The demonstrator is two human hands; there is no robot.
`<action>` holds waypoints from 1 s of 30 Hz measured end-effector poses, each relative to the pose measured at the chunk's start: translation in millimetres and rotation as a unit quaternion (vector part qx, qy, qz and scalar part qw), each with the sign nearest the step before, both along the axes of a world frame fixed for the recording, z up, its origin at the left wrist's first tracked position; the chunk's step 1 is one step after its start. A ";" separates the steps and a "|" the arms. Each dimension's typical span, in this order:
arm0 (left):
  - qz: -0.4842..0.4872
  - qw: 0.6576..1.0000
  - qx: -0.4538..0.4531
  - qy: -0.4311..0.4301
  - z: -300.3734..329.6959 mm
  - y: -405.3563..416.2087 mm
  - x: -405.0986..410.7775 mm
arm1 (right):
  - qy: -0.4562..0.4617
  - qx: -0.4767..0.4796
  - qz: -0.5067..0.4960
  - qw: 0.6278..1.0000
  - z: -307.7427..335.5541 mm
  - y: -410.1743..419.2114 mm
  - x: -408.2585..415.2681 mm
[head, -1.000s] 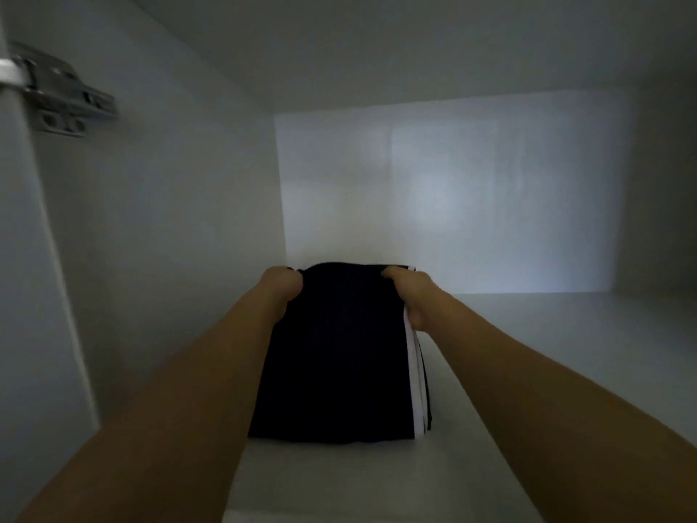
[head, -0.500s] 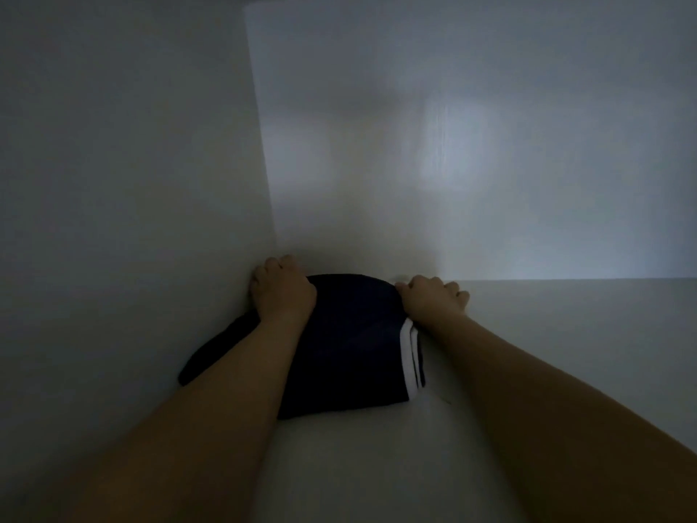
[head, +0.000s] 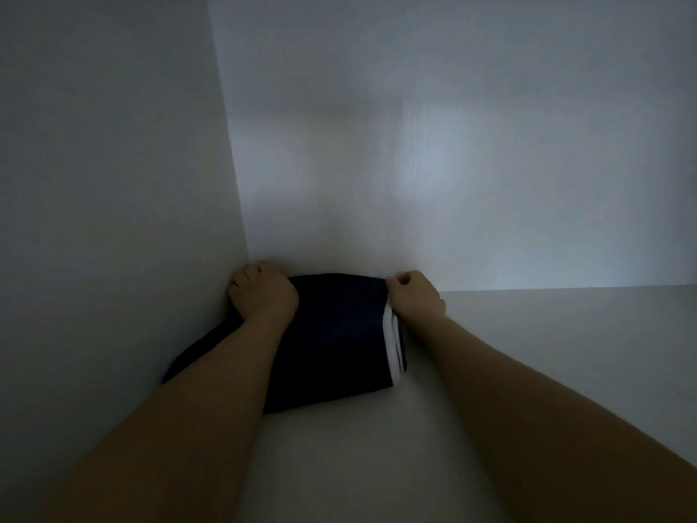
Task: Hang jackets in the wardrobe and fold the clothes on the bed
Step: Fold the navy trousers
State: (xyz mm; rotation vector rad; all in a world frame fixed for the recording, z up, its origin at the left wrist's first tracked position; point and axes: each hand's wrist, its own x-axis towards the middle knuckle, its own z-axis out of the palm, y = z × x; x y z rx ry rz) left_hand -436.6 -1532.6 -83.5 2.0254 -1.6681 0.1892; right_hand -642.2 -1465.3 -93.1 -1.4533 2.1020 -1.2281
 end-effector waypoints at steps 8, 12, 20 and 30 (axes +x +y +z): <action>-0.174 0.982 -0.048 -0.051 45.0 91.9 -45.0 | 0.063 0.002 0.013 0.998 36.3 121.1 -46.6; -0.261 0.958 -0.067 -0.102 52.2 154.7 -93.6 | 0.137 0.018 -0.009 0.990 62.4 202.4 -84.2; -0.372 0.914 -0.081 -0.138 70.4 295.1 -178.8 | 0.211 0.042 -0.101 0.971 79.6 366.7 -141.0; -0.580 0.796 -0.119 -0.125 61.2 466.1 -288.7 | 0.217 0.111 -0.291 0.925 74.4 598.6 -164.4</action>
